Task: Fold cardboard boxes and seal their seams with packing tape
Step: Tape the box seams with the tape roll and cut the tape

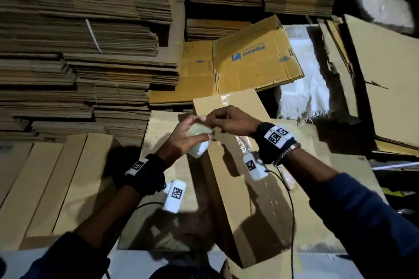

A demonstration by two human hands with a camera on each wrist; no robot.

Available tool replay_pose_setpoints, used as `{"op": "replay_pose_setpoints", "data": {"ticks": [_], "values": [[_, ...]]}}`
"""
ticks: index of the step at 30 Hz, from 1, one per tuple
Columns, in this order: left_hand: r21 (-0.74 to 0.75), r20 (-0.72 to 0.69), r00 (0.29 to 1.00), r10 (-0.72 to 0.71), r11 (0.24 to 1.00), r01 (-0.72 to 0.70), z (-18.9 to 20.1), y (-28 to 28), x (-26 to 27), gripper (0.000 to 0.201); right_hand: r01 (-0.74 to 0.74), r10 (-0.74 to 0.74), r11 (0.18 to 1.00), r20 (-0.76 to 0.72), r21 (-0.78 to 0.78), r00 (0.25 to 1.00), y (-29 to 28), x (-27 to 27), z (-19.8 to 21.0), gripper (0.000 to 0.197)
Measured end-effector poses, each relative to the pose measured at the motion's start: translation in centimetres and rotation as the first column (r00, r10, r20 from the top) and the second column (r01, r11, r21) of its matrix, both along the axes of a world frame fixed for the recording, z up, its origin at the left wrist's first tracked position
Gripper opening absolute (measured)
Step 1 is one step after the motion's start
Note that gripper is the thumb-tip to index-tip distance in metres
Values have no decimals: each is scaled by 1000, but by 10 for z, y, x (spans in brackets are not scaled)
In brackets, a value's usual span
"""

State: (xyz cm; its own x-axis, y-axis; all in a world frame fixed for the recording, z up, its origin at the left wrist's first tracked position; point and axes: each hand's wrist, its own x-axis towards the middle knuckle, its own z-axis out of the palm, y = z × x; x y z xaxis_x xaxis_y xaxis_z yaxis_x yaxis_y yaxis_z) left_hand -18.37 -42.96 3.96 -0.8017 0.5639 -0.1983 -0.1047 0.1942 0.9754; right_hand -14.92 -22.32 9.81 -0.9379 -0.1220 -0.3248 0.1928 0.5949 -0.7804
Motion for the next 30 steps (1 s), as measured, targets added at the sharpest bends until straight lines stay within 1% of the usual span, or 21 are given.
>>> {"op": "replay_pose_setpoints", "data": {"ticks": [3,5,8,11,13,15,16,17,20,22,24,26,28,29,30], "values": [[39,-35,999,-39,998,40,14,16,-8,50,162,-156,987,-151,24,976,2,0,-3,35],[46,-19,998,-62,997,63,17,23,-13,48,288,-284,958,-210,-10,936,5,-2,-9,31],[76,-3,995,-102,992,102,13,28,-21,57,409,-431,901,-201,-141,880,4,-8,-18,21],[86,-5,995,-100,991,100,18,30,-30,57,464,-527,837,-197,-290,827,0,-17,-19,16],[93,5,996,-87,992,87,20,30,-37,62,478,-554,814,-193,-331,810,0,-23,-19,16],[78,43,996,-76,994,72,18,26,-45,76,505,-588,784,-173,-360,790,2,-31,-21,16],[63,50,996,-70,996,67,18,24,-49,78,522,-608,768,-167,-371,776,6,-36,-24,16],[58,60,996,-69,996,65,20,22,-49,72,535,-626,751,-160,-387,763,11,-41,-27,16],[111,56,993,-106,989,99,24,21,-51,45,574,-668,699,-101,-428,738,22,-50,-34,18],[97,9,990,-141,985,139,27,22,-56,33,603,-690,661,-46,-446,723,26,-52,-36,18],[21,-84,985,-151,988,154,30,23,-70,31,634,-707,639,-9,-436,707,32,-54,-37,16],[-55,-163,972,-167,986,161,32,21,-83,38,646,-710,637,6,-421,704,39,-56,-38,16],[-128,-236,952,-197,977,170,32,21,-92,52,642,-693,658,17,-394,720,45,-60,-40,20],[-164,-274,939,-206,973,165,31,21,-97,54,649,-694,657,27,-384,719,48,-64,-42,22],[-202,-317,926,-204,969,145,29,22,-103,53,669,-711,639,39,-381,702,52,-66,-42,22]]}}
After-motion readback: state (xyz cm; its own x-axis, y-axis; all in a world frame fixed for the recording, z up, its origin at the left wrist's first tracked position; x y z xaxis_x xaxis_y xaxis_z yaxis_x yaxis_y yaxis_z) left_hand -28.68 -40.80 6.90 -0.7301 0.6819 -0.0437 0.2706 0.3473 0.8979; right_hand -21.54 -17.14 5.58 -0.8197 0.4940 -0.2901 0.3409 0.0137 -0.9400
